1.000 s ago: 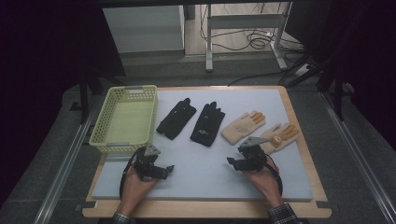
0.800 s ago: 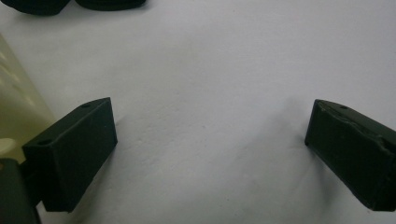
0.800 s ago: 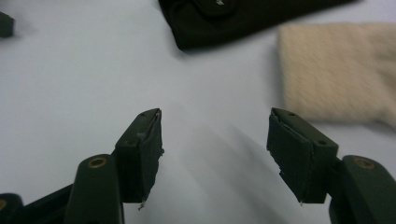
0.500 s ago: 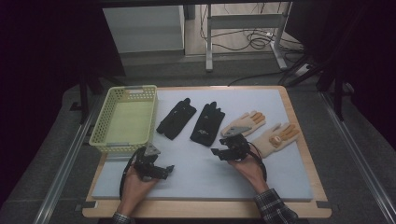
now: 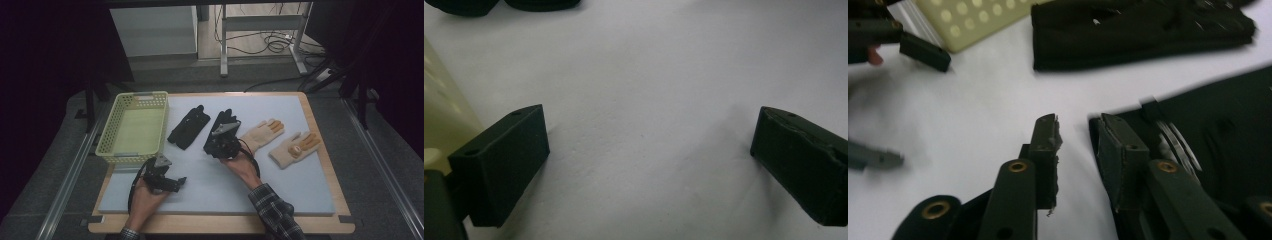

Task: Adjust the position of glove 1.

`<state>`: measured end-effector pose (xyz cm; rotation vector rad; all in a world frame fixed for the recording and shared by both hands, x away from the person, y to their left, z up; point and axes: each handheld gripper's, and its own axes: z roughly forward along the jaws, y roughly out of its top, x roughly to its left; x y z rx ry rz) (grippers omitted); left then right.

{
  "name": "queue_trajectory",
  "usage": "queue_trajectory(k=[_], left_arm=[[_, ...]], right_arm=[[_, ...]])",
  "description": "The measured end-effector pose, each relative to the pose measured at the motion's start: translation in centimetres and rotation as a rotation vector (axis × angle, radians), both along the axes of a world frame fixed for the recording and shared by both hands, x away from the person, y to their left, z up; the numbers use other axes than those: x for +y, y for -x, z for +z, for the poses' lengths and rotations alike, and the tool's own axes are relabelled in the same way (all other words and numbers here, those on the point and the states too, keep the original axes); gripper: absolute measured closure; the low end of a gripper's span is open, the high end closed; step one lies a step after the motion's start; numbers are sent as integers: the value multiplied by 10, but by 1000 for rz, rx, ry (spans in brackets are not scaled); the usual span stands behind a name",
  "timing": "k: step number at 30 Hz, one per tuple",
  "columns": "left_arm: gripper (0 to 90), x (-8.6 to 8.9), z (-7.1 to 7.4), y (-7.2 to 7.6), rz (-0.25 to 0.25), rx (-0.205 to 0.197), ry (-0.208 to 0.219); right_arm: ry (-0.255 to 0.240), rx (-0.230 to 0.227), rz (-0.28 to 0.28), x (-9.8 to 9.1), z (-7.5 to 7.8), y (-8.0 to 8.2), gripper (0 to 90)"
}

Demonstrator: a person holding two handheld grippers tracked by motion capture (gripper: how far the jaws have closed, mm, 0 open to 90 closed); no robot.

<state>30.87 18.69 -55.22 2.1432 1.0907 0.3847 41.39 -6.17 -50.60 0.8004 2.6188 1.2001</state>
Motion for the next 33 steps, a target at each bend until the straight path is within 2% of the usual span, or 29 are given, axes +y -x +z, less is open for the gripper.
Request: queue_trajectory(k=[1,2,8,15,16,17,19,20,21,22,23,24,26,31,32,33], left_arm=[[22,0,0,0,0,0,0],[22,0,0,0,0,0,0],[22,0,0,0,0,0,0],[22,0,0,0,2,2,4],[22,0,0,0,1,2,3],[22,0,0,0,-1,3,-1],[22,0,0,0,2,2,4],[22,0,0,0,2,2,4],[22,0,0,0,3,2,5],[22,0,0,0,2,1,4],[22,0,0,0,3,1,4],[23,0,0,0,2,1,4],[23,0,0,0,2,0,3],[23,0,0,0,2,0,3],[23,0,0,0,2,1,3],[23,0,0,0,2,0,1]], right_arm=[[0,0,0,0,0,0,691],[-6,10,14,11,0,-5,698],[-23,18,35,34,-1,-14,697],[-29,41,44,66,-8,-26,645],[-24,39,41,76,-12,-28,635],[-24,39,41,76,-12,-28,635],[5,22,30,89,-20,-31,622],[5,22,30,89,-20,-31,622],[25,12,28,92,-22,-31,627],[88,-45,20,100,-27,-30,714],[88,-45,20,100,-27,-30,714],[107,-67,24,101,-28,-28,760],[102,-46,13,103,-27,-25,877],[138,-63,17,97,-18,-19,882],[136,-64,20,92,-14,-17,882],[125,-68,18,80,-4,-12,882]])
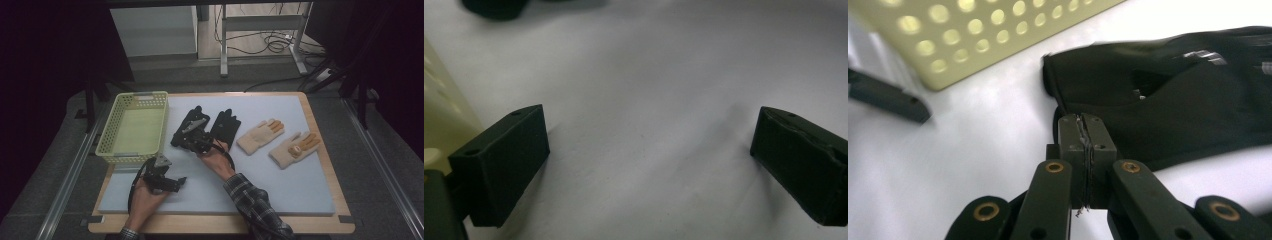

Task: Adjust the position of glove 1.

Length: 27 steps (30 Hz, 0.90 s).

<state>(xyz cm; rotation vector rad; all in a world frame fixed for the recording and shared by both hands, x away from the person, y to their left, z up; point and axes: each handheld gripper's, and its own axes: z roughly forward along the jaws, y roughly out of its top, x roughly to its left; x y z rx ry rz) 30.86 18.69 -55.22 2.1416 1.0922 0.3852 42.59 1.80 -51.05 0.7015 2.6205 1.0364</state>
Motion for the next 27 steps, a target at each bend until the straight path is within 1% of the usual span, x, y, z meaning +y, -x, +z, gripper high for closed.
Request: queue_trajectory(k=[1,2,3,5,6,8,9,10,11,12,15,16,19,20,21,22,23,24,25,27], left_arm=[[23,0,0,0,0,0,0],[23,0,0,0,-3,2,-3],[24,1,0,0,-6,3,-6],[24,0,0,0,-2,0,-1],[24,0,0,0,-2,0,-2],[25,0,0,0,2,1,2],[25,0,0,0,2,-1,3],[25,0,0,0,2,1,2],[25,0,0,0,2,1,3],[25,0,0,0,3,1,4],[25,0,0,0,-2,3,-3],[25,0,0,0,0,2,2],[25,0,0,0,-2,2,-3],[25,0,0,0,-3,2,-3],[25,0,0,0,0,2,2],[25,1,0,0,-5,3,-4],[25,1,0,0,-5,3,-4],[25,1,0,0,-5,3,-4],[25,1,0,0,-5,3,-4],[25,1,0,0,-5,3,-4]], right_arm=[[0,0,0,0,0,0,882],[-6,11,-1,-8,4,1,882],[-19,37,-2,-15,7,2,880],[-29,98,20,-28,9,2,865],[-25,107,24,-34,10,4,837],[-61,99,17,-45,13,4,683],[-68,98,9,-47,14,2,664],[-71,83,-13,-49,16,-1,654],[-67,67,-35,-49,17,-8,624],[-67,67,-35,-49,17,-8,624],[-63,46,-62,-41,15,-22,578],[-58,34,-65,-36,12,-28,543],[-36,27,-74,-24,7,-40,465],[-34,12,-83,-18,4,-44,415],[-38,7,-89,-16,3,-46,394],[-43,2,-97,-12,2,-50,357],[-38,3,-112,-5,-2,-56,324],[-38,3,-112,-5,-2,-56,312],[-28,4,-115,-3,-4,-58,301],[30,-5,-123,4,-10,-62,291]])
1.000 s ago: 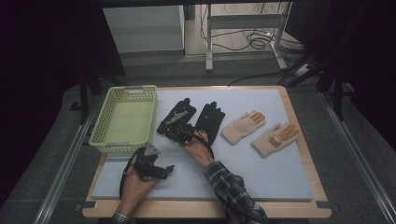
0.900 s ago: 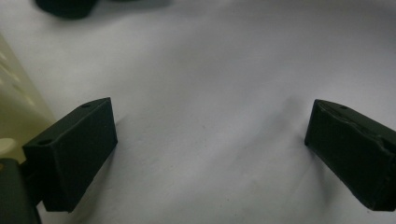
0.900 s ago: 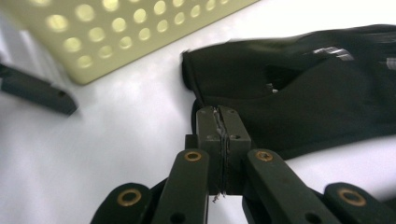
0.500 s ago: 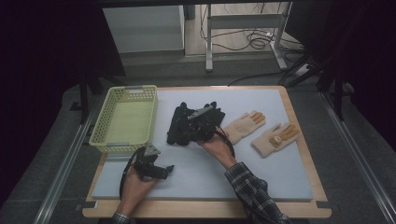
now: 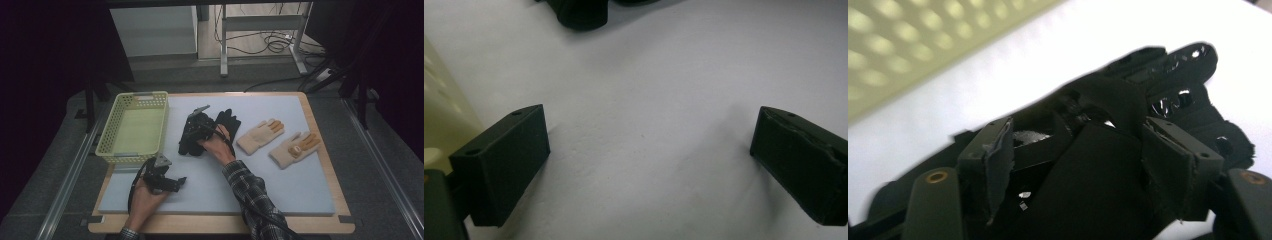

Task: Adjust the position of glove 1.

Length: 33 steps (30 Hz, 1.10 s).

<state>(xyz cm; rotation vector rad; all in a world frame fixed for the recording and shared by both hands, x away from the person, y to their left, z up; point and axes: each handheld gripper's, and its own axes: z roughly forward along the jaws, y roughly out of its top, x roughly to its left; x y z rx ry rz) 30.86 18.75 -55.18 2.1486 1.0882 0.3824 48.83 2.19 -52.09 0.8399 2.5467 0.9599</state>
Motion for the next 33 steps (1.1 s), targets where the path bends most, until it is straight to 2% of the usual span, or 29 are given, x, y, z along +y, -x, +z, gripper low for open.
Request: queue_trajectory(k=[1,2,3,4,5,6,7,9,15,17,18,21,29,33], left_arm=[[25,0,0,0,0,0,0],[25,0,0,0,0,0,0],[25,0,0,0,-3,-2,-3],[25,0,0,0,-2,-2,-4],[25,0,0,0,-2,-2,-4],[25,0,0,0,-2,-2,-4],[25,0,0,0,-2,-2,-4],[25,0,0,0,-2,-2,-4],[25,0,0,0,-2,-2,-3],[25,0,0,0,-3,-2,-3],[25,0,0,0,-2,-2,-3],[25,0,0,0,-3,-2,-4],[25,0,0,0,-3,-3,-5],[25,0,0,0,-4,-4,-4]], right_arm=[[39,14,-3,4,-8,-2,312],[12,36,-13,2,-9,-3,322],[12,36,-13,2,-9,-3,322],[-21,41,-32,-1,-10,-4,460],[-21,41,-32,-1,-10,-4,460],[-30,51,-33,-2,-9,-3,543],[-13,30,-42,-2,-8,-1,652],[-10,39,-41,-1,-7,3,758],[8,22,-37,1,-3,6,783],[-13,8,-30,-2,4,9,784],[-49,17,-21,-5,13,12,784],[-63,4,-9,-8,23,17,784],[-148,-1,34,-27,55,55,782],[-160,-3,53,-43,63,76,781]])
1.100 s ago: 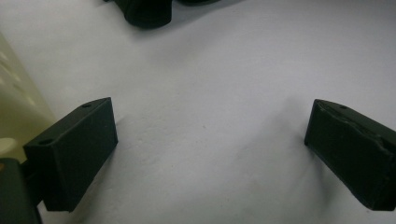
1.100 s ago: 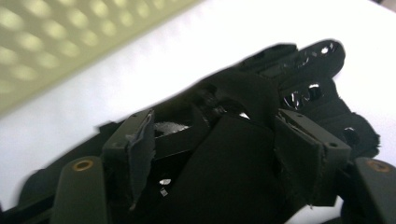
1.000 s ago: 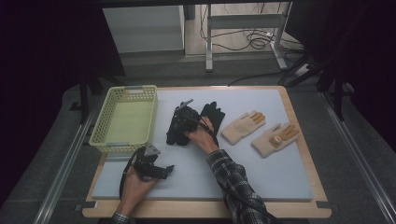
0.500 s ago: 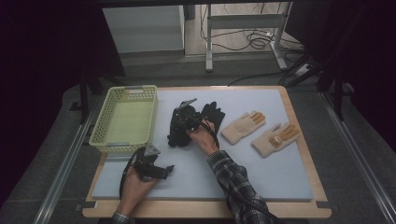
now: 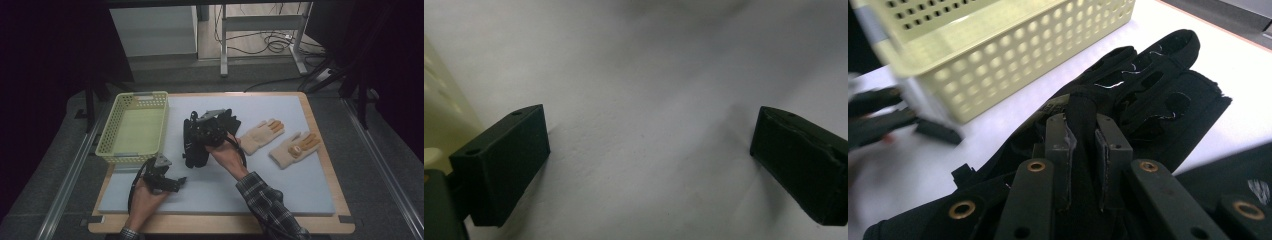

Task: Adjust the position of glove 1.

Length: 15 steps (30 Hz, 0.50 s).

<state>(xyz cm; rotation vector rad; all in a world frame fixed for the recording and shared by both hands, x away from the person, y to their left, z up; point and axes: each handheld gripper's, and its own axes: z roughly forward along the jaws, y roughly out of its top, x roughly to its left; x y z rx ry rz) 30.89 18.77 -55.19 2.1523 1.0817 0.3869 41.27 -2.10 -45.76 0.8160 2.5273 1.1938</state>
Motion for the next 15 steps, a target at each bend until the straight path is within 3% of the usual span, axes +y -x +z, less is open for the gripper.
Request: queue_trajectory(k=[1,3,8,15], left_arm=[[25,0,0,0,1,0,-1],[25,-1,0,0,6,-2,6],[25,-1,0,0,5,-3,4],[25,-1,0,0,9,-2,9]], right_arm=[[-11,1,6,-12,3,14,780],[-16,3,8,-16,4,19,779],[-48,8,5,-48,5,53,778],[-52,6,-59,-93,-8,94,775]])
